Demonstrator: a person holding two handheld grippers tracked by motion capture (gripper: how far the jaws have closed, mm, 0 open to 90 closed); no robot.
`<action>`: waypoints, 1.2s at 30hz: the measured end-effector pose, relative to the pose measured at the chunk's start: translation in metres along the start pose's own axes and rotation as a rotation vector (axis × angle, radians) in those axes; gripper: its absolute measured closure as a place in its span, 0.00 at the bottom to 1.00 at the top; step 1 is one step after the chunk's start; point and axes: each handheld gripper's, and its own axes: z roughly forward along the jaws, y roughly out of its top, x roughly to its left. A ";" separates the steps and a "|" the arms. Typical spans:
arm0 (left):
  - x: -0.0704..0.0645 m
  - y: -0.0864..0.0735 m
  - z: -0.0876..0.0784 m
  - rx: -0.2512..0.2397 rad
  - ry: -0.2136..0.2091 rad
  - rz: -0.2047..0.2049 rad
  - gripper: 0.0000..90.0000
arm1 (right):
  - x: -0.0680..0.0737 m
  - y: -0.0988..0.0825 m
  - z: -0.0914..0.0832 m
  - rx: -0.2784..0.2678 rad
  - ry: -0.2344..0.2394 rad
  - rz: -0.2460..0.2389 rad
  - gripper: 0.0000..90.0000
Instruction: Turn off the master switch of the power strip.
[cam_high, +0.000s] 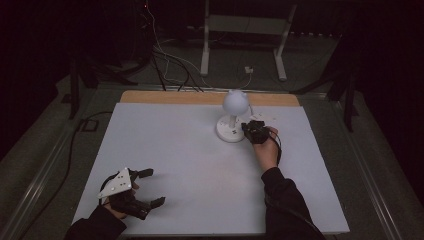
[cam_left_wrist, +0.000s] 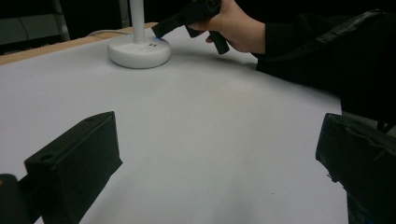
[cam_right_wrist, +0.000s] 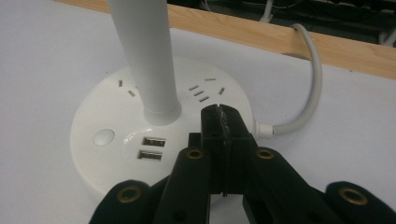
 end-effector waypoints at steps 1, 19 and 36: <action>0.000 0.000 0.000 0.000 0.000 0.000 0.00 | 0.000 0.000 0.000 0.000 0.002 -0.003 1.00; -0.001 0.000 0.001 0.004 -0.002 0.000 0.00 | 0.004 -0.002 0.001 0.013 -0.032 -0.052 1.00; -0.001 0.000 0.001 0.006 -0.002 0.003 0.00 | 0.006 0.003 0.004 0.030 -0.031 -0.074 1.00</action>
